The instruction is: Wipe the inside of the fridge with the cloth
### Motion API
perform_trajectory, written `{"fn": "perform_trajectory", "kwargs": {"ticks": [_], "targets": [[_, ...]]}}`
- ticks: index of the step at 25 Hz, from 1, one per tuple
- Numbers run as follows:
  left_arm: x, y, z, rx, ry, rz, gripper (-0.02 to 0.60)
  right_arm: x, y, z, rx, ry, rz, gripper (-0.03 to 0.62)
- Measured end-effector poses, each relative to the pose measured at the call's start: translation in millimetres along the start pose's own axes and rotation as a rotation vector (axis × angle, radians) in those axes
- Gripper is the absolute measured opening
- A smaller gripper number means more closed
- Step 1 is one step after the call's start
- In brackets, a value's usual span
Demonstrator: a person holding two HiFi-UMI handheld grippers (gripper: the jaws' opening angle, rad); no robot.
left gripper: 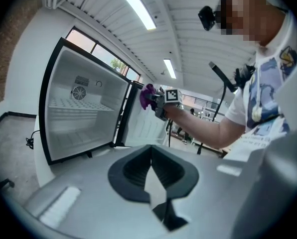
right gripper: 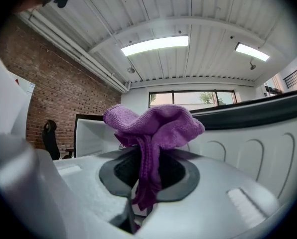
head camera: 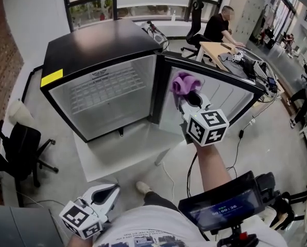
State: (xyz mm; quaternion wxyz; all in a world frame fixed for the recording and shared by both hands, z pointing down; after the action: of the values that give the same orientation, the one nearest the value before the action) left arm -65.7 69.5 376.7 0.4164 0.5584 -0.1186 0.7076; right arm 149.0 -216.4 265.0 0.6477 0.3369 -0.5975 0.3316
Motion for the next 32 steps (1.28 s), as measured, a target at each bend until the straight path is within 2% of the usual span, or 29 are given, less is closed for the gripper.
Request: {"fn": "perform_trajectory", "kwargs": {"ticks": [7, 17, 25, 32], "targets": [[-5, 5, 9, 0.01, -0.01, -0.002, 0.006, -6, -2, 20, -0.007, -0.012, -0.004, 0.067], [-6, 10, 17, 0.025, -0.011, -0.011, 0.005, -2, -14, 12, 0.025, -0.018, -0.005, 0.067], [-9, 10, 25, 0.053, 0.006, -0.002, 0.006, 7, -38, -4, 0.086, -0.001, 0.002, 0.067], [-11, 6, 33, 0.089, 0.023, 0.016, 0.006, 11, -69, -34, 0.172, 0.007, 0.004, 0.067]]}}
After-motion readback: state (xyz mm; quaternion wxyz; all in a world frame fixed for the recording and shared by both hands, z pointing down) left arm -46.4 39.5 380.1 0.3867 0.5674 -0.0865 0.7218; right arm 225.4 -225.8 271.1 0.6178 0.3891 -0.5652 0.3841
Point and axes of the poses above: the fingertips, and each gripper's own axes: z forward along the fingers, y to its left, x out of its underside, the point moved 3 cm from there along -z, backward along the fingers, and after that the axes turned 3 degrees about y, right-handed, at the moved point
